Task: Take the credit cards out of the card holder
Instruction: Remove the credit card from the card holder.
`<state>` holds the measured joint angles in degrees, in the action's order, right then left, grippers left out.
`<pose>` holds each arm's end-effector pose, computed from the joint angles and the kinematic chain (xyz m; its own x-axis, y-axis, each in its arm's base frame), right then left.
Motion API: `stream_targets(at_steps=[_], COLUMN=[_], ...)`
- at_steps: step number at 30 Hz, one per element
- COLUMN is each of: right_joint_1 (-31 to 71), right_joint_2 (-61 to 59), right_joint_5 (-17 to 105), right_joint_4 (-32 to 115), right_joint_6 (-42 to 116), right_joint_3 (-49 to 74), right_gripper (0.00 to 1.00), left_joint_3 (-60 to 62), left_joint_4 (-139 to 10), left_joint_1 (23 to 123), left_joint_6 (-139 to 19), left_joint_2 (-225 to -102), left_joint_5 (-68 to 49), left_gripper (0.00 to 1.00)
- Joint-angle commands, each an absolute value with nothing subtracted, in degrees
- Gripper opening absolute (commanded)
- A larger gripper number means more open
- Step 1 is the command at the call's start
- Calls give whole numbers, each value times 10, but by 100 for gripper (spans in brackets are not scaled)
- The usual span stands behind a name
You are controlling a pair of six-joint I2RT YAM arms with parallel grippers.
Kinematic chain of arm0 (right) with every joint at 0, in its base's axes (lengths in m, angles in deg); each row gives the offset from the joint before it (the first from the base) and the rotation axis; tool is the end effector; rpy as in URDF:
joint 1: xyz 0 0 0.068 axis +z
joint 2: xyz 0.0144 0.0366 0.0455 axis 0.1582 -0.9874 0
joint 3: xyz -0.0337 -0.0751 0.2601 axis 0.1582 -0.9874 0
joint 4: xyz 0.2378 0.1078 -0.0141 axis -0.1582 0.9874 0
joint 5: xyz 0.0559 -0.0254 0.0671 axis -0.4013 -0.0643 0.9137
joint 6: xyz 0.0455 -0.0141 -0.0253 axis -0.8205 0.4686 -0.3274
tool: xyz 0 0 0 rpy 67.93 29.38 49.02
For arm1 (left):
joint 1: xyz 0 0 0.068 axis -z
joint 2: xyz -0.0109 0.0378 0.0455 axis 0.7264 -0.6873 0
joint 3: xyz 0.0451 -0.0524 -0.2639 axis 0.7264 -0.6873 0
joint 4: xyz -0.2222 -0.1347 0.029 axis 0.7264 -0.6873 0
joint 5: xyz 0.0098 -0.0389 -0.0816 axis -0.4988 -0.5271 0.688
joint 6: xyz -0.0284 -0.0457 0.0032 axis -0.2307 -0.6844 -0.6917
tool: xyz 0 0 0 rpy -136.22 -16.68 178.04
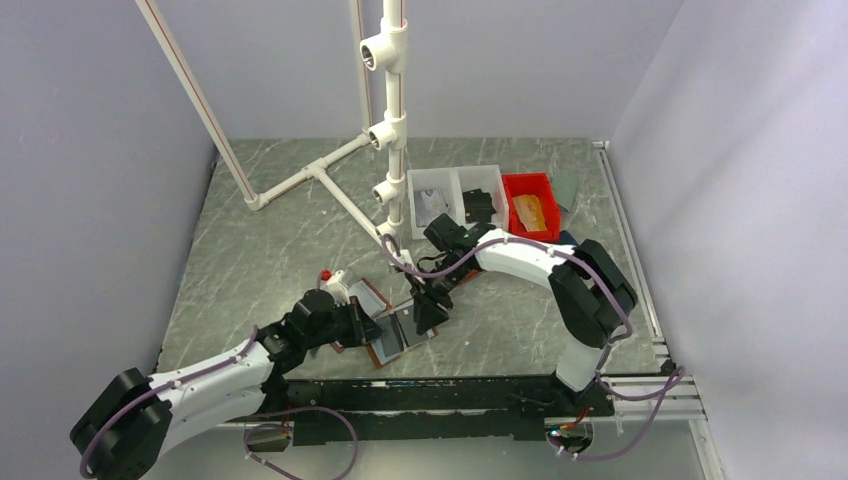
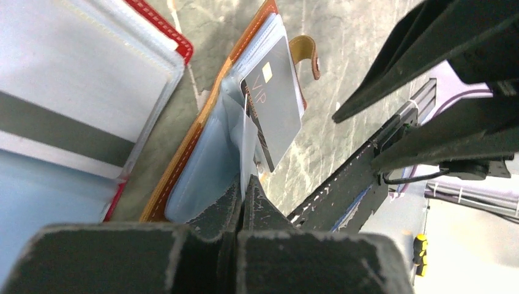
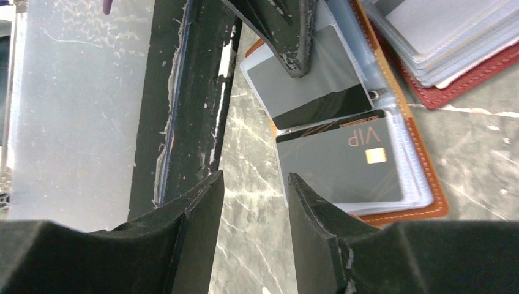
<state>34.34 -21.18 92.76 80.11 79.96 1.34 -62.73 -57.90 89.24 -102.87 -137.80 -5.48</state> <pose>0.2169 0.2462 0.1827 -0.2601 -0.6941 -0.6713 -0.8403 -0.1797 0.5114 0.1162 -0.1171 0.1413 -0.8706 -0.2732 -0.4091 0.1523 0.6411 -0.7522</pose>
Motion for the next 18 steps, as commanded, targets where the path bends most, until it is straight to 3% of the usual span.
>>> stream_targets(at_steps=[1,18], right_joint_1=[321,302], right_joint_2=[-174,-192], right_joint_5=[938,938], right_joint_4=[800,762], right_joint_6=[848,764], right_joint_3=[7,21], right_gripper=[46,43], left_joint_3=[-635,-641], left_joint_4=[-502,-302], left_joint_1=[890,891], left_joint_6=[-964,-922], left_joint_2=[-1372,-1416], left_joint_5=[-31,17], left_gripper=[0,0])
